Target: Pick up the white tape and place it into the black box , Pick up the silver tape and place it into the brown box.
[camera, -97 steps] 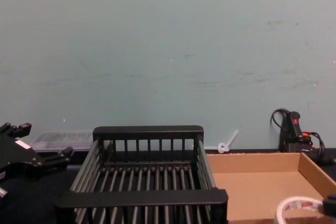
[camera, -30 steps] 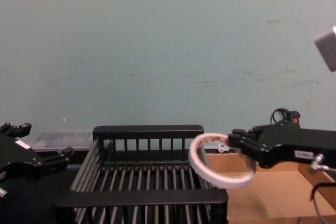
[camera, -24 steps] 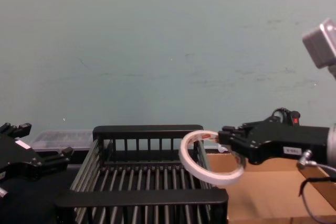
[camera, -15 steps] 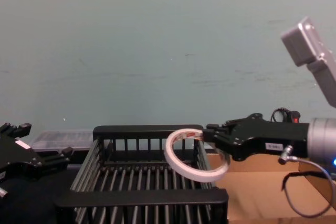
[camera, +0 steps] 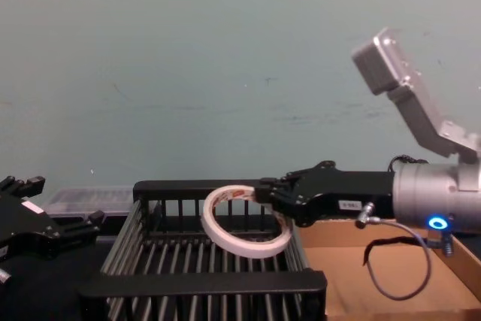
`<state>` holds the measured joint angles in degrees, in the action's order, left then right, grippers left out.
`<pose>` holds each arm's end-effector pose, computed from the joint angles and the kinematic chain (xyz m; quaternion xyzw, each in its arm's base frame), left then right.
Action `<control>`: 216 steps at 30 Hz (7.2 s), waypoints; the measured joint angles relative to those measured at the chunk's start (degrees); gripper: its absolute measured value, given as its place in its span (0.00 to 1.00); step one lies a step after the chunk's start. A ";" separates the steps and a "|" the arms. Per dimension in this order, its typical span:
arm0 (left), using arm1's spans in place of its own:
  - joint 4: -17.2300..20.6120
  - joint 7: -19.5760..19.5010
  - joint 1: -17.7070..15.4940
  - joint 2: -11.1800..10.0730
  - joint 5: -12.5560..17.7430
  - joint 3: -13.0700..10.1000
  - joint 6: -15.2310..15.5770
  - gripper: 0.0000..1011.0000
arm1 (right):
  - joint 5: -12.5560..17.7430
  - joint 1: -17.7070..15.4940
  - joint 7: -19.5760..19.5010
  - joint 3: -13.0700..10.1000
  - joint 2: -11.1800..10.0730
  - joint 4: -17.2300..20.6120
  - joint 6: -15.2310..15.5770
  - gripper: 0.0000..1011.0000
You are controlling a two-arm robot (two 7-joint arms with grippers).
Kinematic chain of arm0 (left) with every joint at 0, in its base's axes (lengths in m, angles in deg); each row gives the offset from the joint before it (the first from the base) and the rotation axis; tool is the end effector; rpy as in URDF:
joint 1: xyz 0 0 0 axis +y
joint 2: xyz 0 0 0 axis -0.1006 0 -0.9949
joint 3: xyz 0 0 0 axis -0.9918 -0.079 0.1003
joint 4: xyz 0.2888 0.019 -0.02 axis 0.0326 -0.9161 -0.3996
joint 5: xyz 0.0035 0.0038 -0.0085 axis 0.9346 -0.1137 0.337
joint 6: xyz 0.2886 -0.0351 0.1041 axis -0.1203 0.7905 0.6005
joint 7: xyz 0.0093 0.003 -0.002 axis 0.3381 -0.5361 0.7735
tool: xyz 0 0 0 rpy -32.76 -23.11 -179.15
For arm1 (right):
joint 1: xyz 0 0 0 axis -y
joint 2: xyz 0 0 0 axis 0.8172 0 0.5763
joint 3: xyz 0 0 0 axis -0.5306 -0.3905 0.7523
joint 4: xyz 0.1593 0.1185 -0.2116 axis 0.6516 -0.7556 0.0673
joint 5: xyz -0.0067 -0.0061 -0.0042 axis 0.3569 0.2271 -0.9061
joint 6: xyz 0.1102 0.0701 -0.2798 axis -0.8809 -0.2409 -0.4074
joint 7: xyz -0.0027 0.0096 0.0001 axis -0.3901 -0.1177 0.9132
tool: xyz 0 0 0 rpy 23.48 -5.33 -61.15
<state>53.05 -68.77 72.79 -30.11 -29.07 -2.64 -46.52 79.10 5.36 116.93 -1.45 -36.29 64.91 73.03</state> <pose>0.3580 0.0827 -0.3021 0.1414 -0.1324 0.5800 0.7913 0.4954 0.0135 -0.2658 -0.1154 -0.0866 -0.2651 0.9533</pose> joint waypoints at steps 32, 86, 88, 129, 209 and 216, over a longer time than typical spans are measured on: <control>0.00 0.00 0.00 0.00 0.00 0.00 0.00 0.99 | -0.93 1.85 -0.04 0.41 1.71 -3.69 -1.18 0.25; 0.00 0.00 0.00 0.00 0.00 0.00 0.00 0.99 | 4.64 -14.03 -4.41 -4.73 -12.12 26.48 8.00 0.99; 0.00 0.00 0.00 0.00 0.00 0.00 0.00 0.99 | 4.99 -15.46 -4.77 -5.06 -13.38 28.45 8.57 0.99; 0.00 0.00 0.00 0.00 0.00 0.00 0.00 0.99 | 13.04 -32.25 -5.27 -4.99 -25.92 45.06 18.62 0.99; 0.00 0.00 0.00 0.00 0.00 0.00 0.00 0.99 | 11.11 -25.57 -3.82 3.65 -23.37 37.97 25.10 0.99; 0.00 0.00 0.00 0.00 0.00 0.00 0.00 0.99 | 10.90 -25.33 -3.86 3.82 -23.21 37.72 25.39 0.99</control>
<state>53.05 -68.77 72.79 -30.11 -29.07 -2.64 -46.52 90.00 -19.97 113.07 2.38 -59.51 102.63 98.43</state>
